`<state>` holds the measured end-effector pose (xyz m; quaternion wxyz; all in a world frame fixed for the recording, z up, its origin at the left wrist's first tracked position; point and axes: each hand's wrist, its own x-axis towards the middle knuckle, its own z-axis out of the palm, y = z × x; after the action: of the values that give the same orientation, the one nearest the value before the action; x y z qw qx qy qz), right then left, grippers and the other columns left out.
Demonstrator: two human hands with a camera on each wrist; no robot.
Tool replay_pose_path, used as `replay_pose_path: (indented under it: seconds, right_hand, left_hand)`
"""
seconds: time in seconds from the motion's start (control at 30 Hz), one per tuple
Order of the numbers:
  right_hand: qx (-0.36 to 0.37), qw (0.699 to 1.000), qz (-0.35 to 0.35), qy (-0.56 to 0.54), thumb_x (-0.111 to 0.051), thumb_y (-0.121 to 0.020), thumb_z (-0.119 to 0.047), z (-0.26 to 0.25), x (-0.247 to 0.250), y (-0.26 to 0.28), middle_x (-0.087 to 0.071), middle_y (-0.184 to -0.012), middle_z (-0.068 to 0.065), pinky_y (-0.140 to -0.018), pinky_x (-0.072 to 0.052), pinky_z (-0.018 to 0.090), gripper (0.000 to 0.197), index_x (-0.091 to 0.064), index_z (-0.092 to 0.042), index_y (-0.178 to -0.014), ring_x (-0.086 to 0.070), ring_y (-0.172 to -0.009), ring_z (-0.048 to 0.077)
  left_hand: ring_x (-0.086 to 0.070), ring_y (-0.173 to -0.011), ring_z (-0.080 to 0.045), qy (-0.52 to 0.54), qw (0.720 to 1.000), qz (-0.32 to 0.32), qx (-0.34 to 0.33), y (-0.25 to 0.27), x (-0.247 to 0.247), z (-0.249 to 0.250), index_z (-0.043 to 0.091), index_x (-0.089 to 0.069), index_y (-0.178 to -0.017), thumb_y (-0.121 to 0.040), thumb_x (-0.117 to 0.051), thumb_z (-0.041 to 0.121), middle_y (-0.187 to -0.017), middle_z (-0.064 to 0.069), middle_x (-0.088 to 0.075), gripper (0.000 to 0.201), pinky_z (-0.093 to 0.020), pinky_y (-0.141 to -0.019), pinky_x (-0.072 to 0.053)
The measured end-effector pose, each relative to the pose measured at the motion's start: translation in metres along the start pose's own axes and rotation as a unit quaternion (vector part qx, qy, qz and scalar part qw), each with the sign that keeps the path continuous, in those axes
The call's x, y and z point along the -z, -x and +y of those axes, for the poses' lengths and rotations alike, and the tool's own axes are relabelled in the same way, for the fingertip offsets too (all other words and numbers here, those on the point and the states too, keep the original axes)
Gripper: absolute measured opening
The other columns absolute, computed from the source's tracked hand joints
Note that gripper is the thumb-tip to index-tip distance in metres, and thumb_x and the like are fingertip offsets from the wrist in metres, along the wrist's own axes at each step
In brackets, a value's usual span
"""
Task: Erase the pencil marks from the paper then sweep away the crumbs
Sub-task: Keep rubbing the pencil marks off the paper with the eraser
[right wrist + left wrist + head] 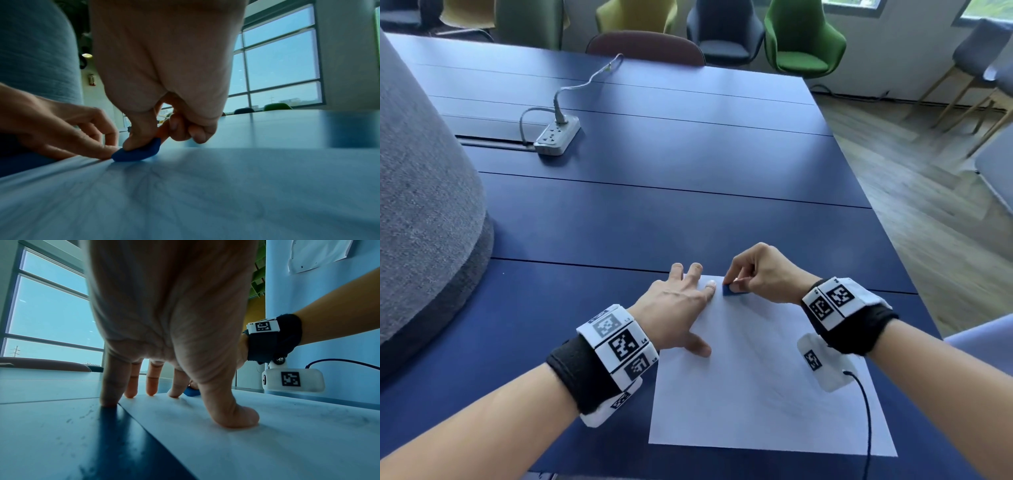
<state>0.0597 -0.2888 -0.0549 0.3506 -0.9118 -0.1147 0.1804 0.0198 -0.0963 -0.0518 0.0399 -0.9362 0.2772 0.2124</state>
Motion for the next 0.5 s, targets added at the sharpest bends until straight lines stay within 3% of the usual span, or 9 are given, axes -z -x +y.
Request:
replay_pose_path:
  seconds: [0.07,0.17,0.33,0.5]
  right_hand:
    - [-0.002,1.000,-0.017,-0.001,-0.074,-0.079,-0.008,0.000,0.001,0.003,-0.063,-0.064,-0.001,-0.052,-0.041,0.012,0.008,-0.077,-0.015,-0.081,-0.050,-0.050,0.000]
    - [-0.013,0.993,-0.115,0.033,-0.074,-0.078,-0.008,-0.003,0.003,0.009,-0.065,-0.063,-0.005,-0.057,-0.045,0.017,0.013,-0.076,-0.021,-0.079,-0.056,-0.055,0.003]
    - [-0.021,1.000,0.011,0.006,-0.073,-0.081,-0.010,-0.003,-0.001,0.005,-0.060,-0.062,-0.004,-0.049,-0.039,0.010,0.008,-0.076,-0.017,-0.082,-0.050,-0.047,-0.001]
    - [-0.014,0.995,-0.098,0.029,-0.073,-0.079,-0.008,-0.006,-0.007,0.023,-0.063,-0.063,-0.004,-0.054,-0.043,0.015,0.012,-0.075,-0.020,-0.080,-0.054,-0.054,0.004]
  left_hand:
    - [-0.024,-0.126,-0.031,0.003,1.000,-0.001,-0.001,0.000,0.000,0.001,0.020,-0.023,-0.150,-0.073,-0.073,0.062,-0.142,-0.009,-0.021,0.101,-0.033,-0.074,-0.035]
    - [-0.025,-0.125,-0.030,0.001,1.000,-0.004,-0.002,0.000,0.000,0.001,0.020,-0.024,-0.149,-0.073,-0.074,0.062,-0.142,-0.008,-0.021,0.101,-0.033,-0.073,-0.036]
    - [-0.026,-0.124,-0.029,0.004,1.000,-0.001,-0.012,-0.001,-0.001,0.001,0.014,-0.026,-0.147,-0.074,-0.075,0.058,-0.148,-0.003,-0.016,0.098,-0.034,-0.069,-0.037]
    - [-0.028,-0.120,-0.028,0.008,1.000,-0.003,-0.019,-0.003,-0.003,0.003,0.009,-0.027,-0.146,-0.075,-0.076,0.054,-0.144,0.000,-0.022,0.097,-0.034,-0.069,-0.039]
